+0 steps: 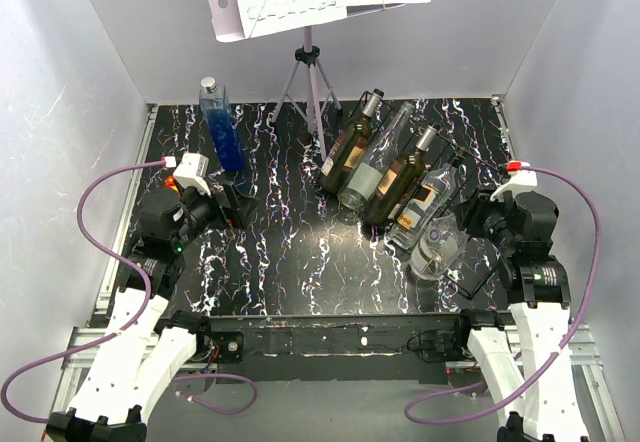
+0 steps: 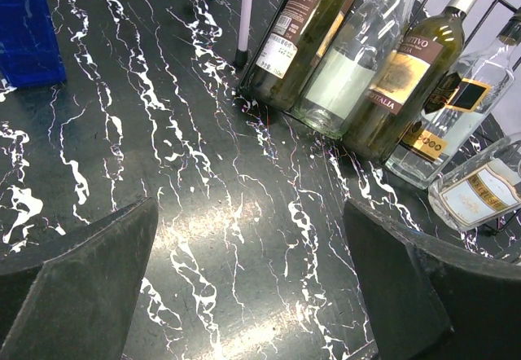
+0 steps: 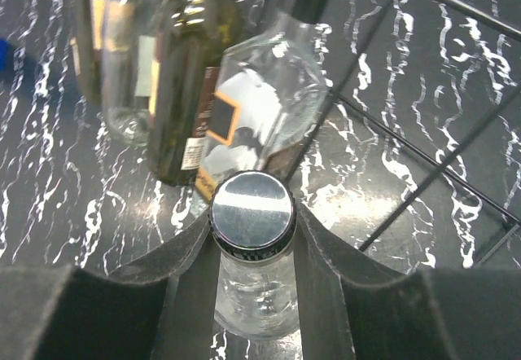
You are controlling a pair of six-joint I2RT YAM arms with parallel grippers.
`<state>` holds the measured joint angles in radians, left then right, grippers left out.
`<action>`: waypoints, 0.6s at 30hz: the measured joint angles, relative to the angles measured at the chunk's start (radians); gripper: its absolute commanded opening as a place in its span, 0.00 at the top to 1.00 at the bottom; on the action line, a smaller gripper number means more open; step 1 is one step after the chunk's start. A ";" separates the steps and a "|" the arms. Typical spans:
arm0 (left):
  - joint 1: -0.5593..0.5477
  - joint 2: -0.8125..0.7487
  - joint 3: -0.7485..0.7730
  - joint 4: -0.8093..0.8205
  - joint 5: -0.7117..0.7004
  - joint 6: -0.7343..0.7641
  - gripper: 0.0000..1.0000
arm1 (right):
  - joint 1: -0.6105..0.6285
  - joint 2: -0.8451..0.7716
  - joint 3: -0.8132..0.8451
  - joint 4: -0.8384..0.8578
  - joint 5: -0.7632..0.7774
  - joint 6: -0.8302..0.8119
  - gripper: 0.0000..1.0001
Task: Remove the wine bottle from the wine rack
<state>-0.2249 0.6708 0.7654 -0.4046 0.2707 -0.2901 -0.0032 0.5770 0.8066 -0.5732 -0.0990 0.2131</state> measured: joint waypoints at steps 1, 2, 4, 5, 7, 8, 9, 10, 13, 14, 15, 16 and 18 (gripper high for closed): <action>0.000 -0.001 0.000 0.000 -0.001 0.000 0.02 | 0.007 -0.005 0.000 -0.002 -0.014 -0.008 0.99; 0.000 -0.002 0.000 0.000 -0.001 0.000 0.02 | 0.018 -0.010 0.000 -0.002 -0.029 -0.014 0.99; 0.000 -0.003 0.000 0.000 -0.002 -0.001 0.02 | 0.045 -0.018 0.000 0.000 -0.069 -0.015 0.99; 0.000 -0.003 0.000 0.000 -0.002 -0.001 0.02 | 0.063 -0.020 0.000 0.004 -0.089 -0.014 0.99; 0.000 -0.003 0.000 0.000 -0.002 -0.002 0.02 | 0.109 -0.021 0.000 0.011 -0.114 -0.011 0.99; 0.000 -0.003 0.000 0.000 -0.002 -0.002 0.02 | 0.136 -0.021 0.000 0.016 -0.120 -0.011 0.99; 0.000 -0.003 0.000 0.000 -0.002 -0.002 0.02 | 0.167 -0.021 0.000 0.021 -0.121 -0.012 0.99; 0.000 -0.003 0.000 -0.001 -0.003 -0.002 0.02 | 0.198 -0.021 0.000 0.026 -0.121 -0.014 0.99; 0.000 -0.006 0.000 -0.003 -0.004 -0.002 0.02 | 0.295 -0.014 0.000 0.053 -0.114 -0.027 0.99; 0.000 -0.006 0.000 -0.003 -0.004 -0.002 0.02 | 0.330 -0.006 0.000 0.069 -0.112 -0.035 0.99; 0.000 -0.007 0.000 -0.003 -0.005 -0.002 0.02 | 0.367 0.004 0.000 0.085 -0.109 -0.043 0.99; 0.000 -0.008 0.000 -0.003 -0.005 -0.002 0.02 | 0.407 0.019 0.000 0.107 -0.105 -0.055 0.99; 0.000 -0.008 0.000 -0.003 -0.006 -0.002 0.02 | 0.488 0.055 0.000 0.152 -0.090 -0.088 0.99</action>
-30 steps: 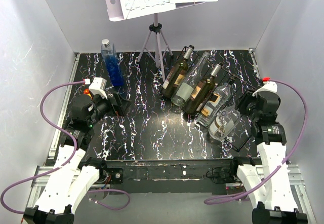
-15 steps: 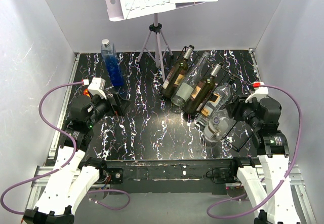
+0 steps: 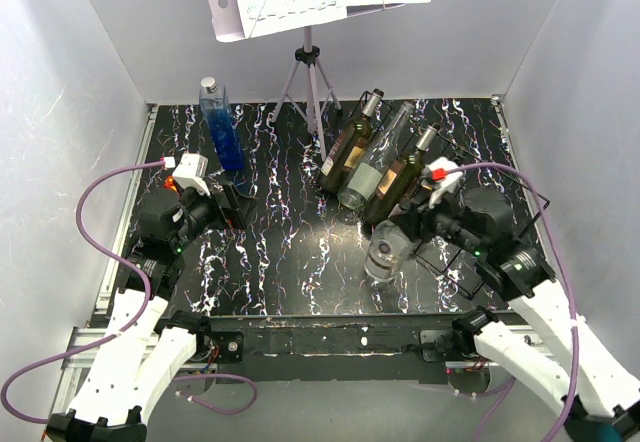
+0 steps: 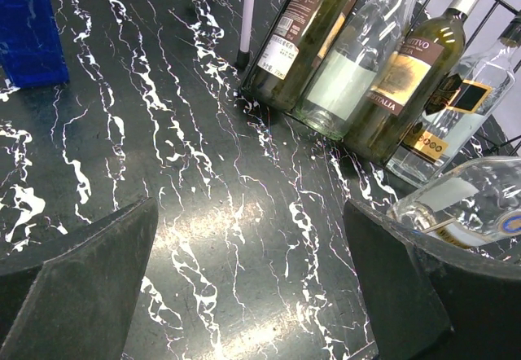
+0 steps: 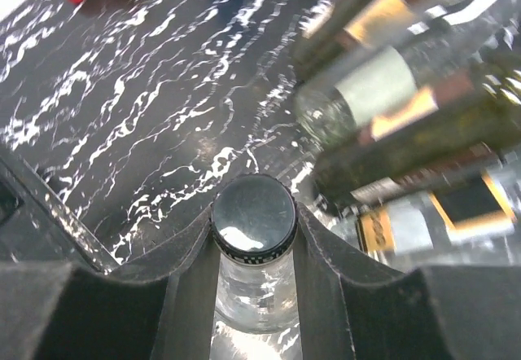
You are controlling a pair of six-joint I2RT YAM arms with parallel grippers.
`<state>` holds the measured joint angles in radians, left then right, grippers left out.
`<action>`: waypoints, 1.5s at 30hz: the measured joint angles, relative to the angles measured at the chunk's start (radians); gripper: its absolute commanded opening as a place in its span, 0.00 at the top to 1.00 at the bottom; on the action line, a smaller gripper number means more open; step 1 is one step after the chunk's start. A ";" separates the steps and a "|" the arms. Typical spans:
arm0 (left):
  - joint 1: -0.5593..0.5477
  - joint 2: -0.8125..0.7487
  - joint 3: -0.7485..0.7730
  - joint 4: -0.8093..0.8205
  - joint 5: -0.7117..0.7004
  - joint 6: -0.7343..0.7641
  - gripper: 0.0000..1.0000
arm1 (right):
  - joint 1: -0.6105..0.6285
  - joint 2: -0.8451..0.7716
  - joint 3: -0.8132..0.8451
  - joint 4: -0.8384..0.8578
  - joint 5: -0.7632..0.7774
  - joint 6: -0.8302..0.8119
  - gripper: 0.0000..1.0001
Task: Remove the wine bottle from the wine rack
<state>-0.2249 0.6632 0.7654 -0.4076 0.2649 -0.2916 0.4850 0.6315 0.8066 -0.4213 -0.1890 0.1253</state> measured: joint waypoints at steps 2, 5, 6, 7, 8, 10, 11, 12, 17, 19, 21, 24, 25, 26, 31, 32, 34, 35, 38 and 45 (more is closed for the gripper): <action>0.000 -0.001 0.000 0.000 -0.004 0.000 0.02 | 0.104 0.056 0.000 0.060 0.032 -0.051 0.99; 0.000 -0.011 0.000 -0.003 -0.040 -0.001 0.02 | 0.248 0.177 0.008 0.156 0.080 -0.138 0.99; 0.000 -0.019 0.000 -0.006 -0.058 -0.002 0.02 | 0.280 0.230 0.023 0.175 0.087 -0.161 0.99; 0.000 -0.032 0.000 -0.010 -0.082 -0.003 0.02 | 0.300 0.288 0.047 0.187 0.095 -0.177 0.99; -0.001 -0.048 0.000 -0.014 -0.111 -0.005 0.02 | 0.312 0.347 0.077 0.198 0.101 -0.185 0.99; -0.001 -0.089 0.000 -0.023 -0.175 -0.009 0.02 | 0.325 0.461 0.146 0.224 0.111 -0.196 0.99; -0.001 -0.113 0.000 -0.027 -0.211 -0.013 0.02 | 0.328 0.513 0.183 0.239 0.116 -0.202 0.99; -0.001 -0.135 0.000 -0.032 -0.250 -0.017 0.02 | 0.330 0.553 0.211 0.259 0.120 -0.207 0.99; -0.001 -0.213 0.000 -0.046 -0.400 -0.034 0.02 | 0.331 0.770 0.404 0.354 0.142 -0.224 0.99; -0.001 -0.219 0.000 -0.048 -0.423 -0.039 0.02 | 0.330 0.864 0.500 0.390 0.150 -0.230 0.99; -0.001 -0.219 0.000 -0.052 -0.431 -0.042 0.02 | 0.330 0.940 0.575 0.415 0.156 -0.235 0.99; -0.001 -0.219 0.000 -0.056 -0.434 -0.043 0.02 | 0.330 1.077 0.716 0.432 0.164 -0.238 0.99; -0.001 -0.219 0.000 -0.057 -0.434 -0.044 0.02 | 0.330 1.113 0.753 0.432 0.166 -0.238 0.99; -0.001 -0.219 0.000 -0.057 -0.434 -0.045 0.02 | 0.330 1.155 0.805 0.421 0.171 -0.238 0.99; -0.001 -0.219 0.000 -0.057 -0.434 -0.048 0.02 | 0.330 1.341 0.994 0.414 0.201 -0.237 0.99; -0.001 -0.219 0.000 -0.057 -0.434 -0.049 0.02 | 0.330 1.361 1.009 0.415 0.203 -0.237 0.99; -0.001 -0.219 0.000 -0.057 -0.434 -0.049 0.02 | 0.330 1.395 1.032 0.414 0.209 -0.236 0.99; -0.001 -0.219 0.000 -0.057 -0.433 -0.050 0.02 | 0.330 1.416 1.046 0.413 0.213 -0.235 0.99; -0.001 -0.219 0.000 -0.057 -0.433 -0.049 0.02 | 0.329 1.468 1.084 0.422 0.218 -0.233 0.88; -0.001 -0.215 0.000 -0.056 -0.424 -0.049 0.02 | 0.329 1.481 1.101 0.434 0.247 -0.224 0.39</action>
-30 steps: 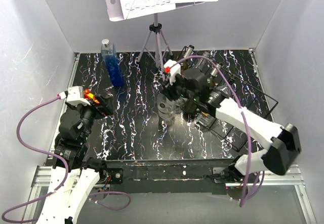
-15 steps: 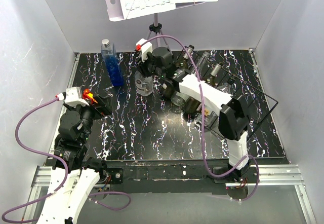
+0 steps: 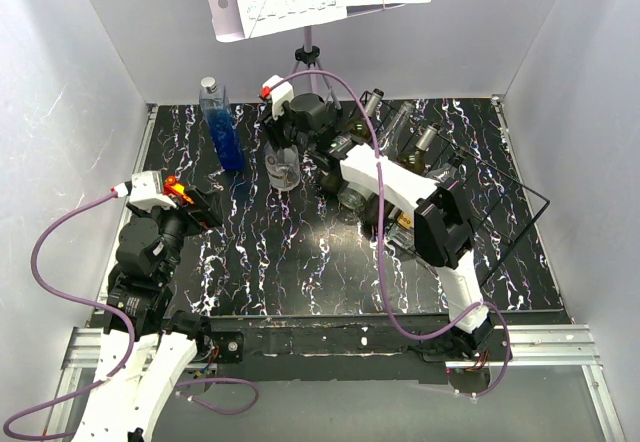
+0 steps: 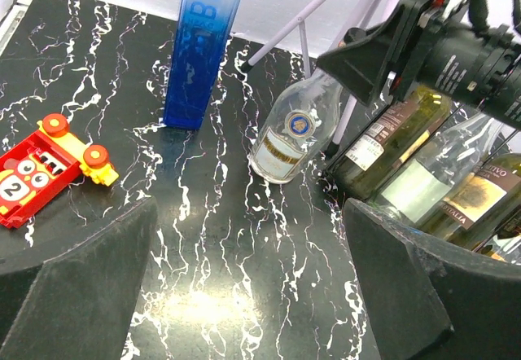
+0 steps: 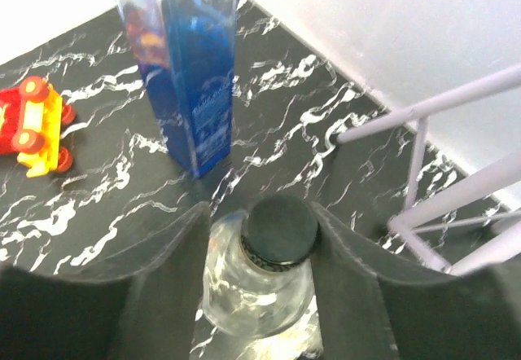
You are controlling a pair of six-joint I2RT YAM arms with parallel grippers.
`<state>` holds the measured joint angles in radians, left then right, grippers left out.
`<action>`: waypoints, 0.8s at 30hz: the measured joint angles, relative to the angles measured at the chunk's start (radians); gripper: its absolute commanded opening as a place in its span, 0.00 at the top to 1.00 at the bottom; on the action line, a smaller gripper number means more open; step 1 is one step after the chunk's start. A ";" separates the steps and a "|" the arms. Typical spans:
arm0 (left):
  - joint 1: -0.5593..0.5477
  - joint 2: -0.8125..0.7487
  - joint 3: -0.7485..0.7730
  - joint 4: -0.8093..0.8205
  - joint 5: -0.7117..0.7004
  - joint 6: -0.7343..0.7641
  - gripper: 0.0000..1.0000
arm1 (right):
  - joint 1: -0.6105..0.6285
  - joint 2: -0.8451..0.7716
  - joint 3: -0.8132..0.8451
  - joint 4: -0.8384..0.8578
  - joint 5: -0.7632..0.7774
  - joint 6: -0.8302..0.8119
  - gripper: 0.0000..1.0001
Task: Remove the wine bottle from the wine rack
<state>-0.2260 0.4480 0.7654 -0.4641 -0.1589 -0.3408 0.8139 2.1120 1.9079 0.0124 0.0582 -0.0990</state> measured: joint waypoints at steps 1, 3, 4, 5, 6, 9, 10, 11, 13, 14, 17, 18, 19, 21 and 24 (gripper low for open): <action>0.000 0.000 0.000 0.000 0.002 0.000 0.02 | 0.000 -0.001 0.000 0.016 0.008 0.000 0.37; 0.000 0.001 0.000 0.000 0.006 0.000 0.02 | 0.000 -0.007 0.003 0.053 0.019 -0.004 0.33; 0.000 0.002 0.000 0.000 0.009 0.000 0.02 | -0.001 -0.012 0.003 0.066 0.021 -0.004 0.32; 0.000 0.002 0.000 0.000 0.010 0.000 0.02 | -0.002 -0.020 0.003 0.074 0.023 -0.004 0.31; 0.000 0.003 0.000 0.000 0.011 0.000 0.02 | -0.003 -0.029 0.003 0.078 0.023 -0.005 0.30; 0.000 0.003 0.000 0.000 0.013 0.000 0.02 | -0.002 -0.066 0.002 0.089 0.027 -0.003 0.25; 0.000 0.003 0.000 0.000 0.013 0.000 0.02 | -0.002 -0.084 -0.003 0.095 0.031 -0.003 0.23; 0.000 0.003 0.000 0.000 0.013 0.000 0.02 | -0.002 -0.108 -0.015 0.097 0.037 -0.001 0.22; 0.000 0.003 0.000 0.000 0.015 0.000 0.02 | -0.002 -0.171 -0.058 0.097 0.055 0.010 0.22; 0.000 0.003 0.000 0.000 0.017 0.001 0.02 | -0.002 -0.209 -0.084 0.094 0.068 0.022 0.22; 0.000 0.004 0.000 0.000 0.021 0.001 0.02 | 0.000 -0.342 -0.182 0.072 0.116 0.076 0.23; 0.000 0.005 0.000 0.000 0.021 0.002 0.02 | 0.000 -0.393 -0.217 0.056 0.138 0.095 0.24; 0.000 0.006 0.000 0.000 0.023 0.002 0.02 | 0.000 -0.447 -0.254 0.035 0.166 0.117 0.25; 0.000 0.010 0.000 0.000 0.029 0.002 0.02 | 0.000 -0.544 -0.316 -0.017 0.225 0.163 0.25; 0.000 0.014 0.000 0.000 0.039 0.004 0.02 | -0.001 -0.708 -0.412 -0.134 0.349 0.251 0.26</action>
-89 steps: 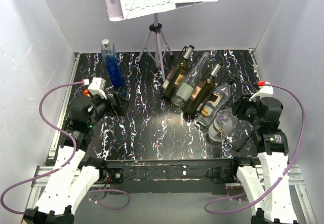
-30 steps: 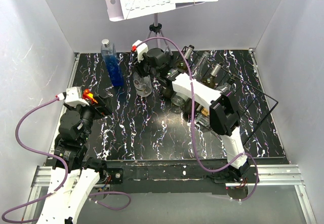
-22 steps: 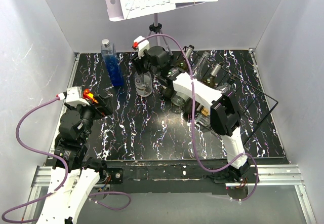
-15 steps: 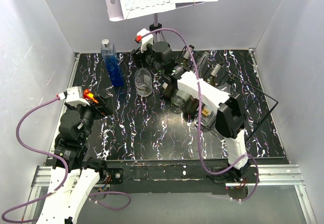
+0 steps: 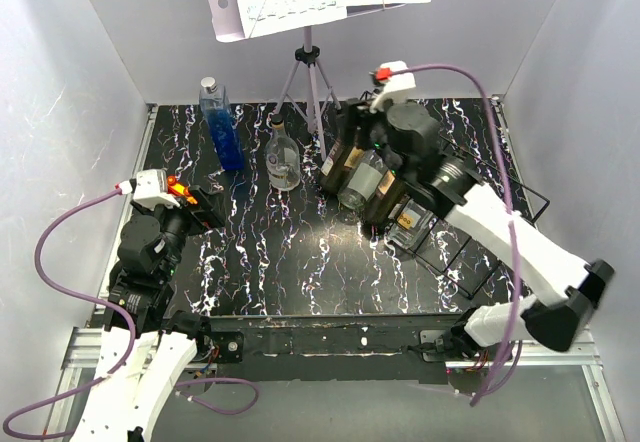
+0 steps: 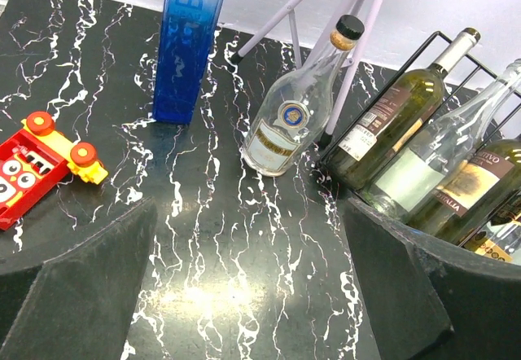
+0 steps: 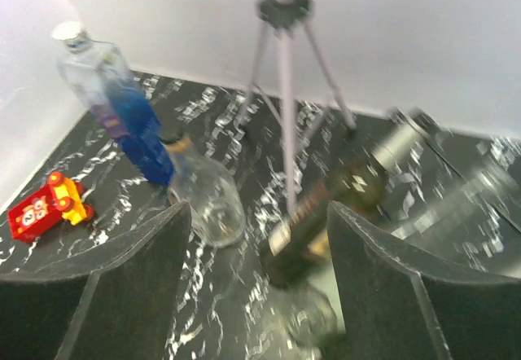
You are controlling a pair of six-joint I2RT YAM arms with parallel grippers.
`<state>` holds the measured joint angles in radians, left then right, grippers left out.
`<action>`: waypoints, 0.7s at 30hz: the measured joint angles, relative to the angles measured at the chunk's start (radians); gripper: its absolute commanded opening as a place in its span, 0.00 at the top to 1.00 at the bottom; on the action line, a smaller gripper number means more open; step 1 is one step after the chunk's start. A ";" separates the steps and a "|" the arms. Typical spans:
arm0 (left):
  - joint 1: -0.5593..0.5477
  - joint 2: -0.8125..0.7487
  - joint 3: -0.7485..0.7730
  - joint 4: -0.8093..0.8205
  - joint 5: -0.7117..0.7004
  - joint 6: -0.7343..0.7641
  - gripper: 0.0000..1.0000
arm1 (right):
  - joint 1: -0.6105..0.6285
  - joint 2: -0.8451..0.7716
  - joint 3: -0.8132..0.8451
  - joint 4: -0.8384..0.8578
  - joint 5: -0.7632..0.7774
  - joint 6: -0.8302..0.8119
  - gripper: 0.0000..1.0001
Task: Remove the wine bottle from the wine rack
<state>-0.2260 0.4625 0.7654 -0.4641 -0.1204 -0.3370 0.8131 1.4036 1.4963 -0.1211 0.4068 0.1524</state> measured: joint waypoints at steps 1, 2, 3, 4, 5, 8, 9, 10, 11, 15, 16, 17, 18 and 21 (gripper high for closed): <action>0.000 0.001 0.000 0.000 0.002 0.000 0.02 | 0.000 -0.036 -0.021 -0.027 0.029 0.021 0.26; 0.000 0.001 0.000 0.000 0.005 0.000 0.02 | -0.002 -0.079 -0.046 -0.064 0.067 0.046 0.27; 0.000 0.001 0.000 0.000 0.006 0.000 0.02 | -0.006 -0.117 -0.072 -0.098 0.104 0.072 0.27; 0.000 0.000 0.000 0.000 0.007 0.000 0.02 | -0.012 -0.153 -0.100 -0.134 0.136 0.098 0.28; 0.000 0.000 0.000 0.000 0.008 0.001 0.02 | -0.021 -0.185 -0.126 -0.172 0.164 0.124 0.29; 0.000 0.000 0.000 0.001 0.013 0.001 0.02 | -0.084 -0.260 -0.207 -0.265 0.210 0.197 0.32; 0.000 0.000 0.000 0.000 0.017 0.001 0.02 | -0.117 -0.281 -0.236 -0.286 0.215 0.217 0.33; 0.000 0.001 0.000 0.000 0.020 0.001 0.02 | -0.151 -0.299 -0.263 -0.306 0.215 0.238 0.34; 0.000 0.001 0.000 0.000 0.024 0.001 0.02 | -0.186 -0.314 -0.286 -0.326 0.213 0.256 0.35; 0.000 0.003 0.000 0.000 0.031 0.001 0.02 | -0.307 -0.344 -0.338 -0.380 0.211 0.316 0.36; 0.000 0.005 0.000 0.000 0.031 0.001 0.02 | -0.324 -0.345 -0.343 -0.382 0.211 0.323 0.36; 0.000 0.005 0.000 0.000 0.032 0.001 0.02 | -0.348 -0.346 -0.348 -0.383 0.208 0.332 0.36; 0.000 0.006 0.000 0.000 0.032 0.001 0.02 | -0.369 -0.344 -0.351 -0.387 0.203 0.340 0.36; -0.001 0.007 0.000 0.000 0.033 0.001 0.02 | -0.428 -0.337 -0.373 -0.384 0.171 0.350 0.36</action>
<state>-0.2272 0.4698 0.7654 -0.4637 -0.0875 -0.3363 0.3855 1.0668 1.1233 -0.5049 0.5774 0.5026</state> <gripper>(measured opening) 0.981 0.642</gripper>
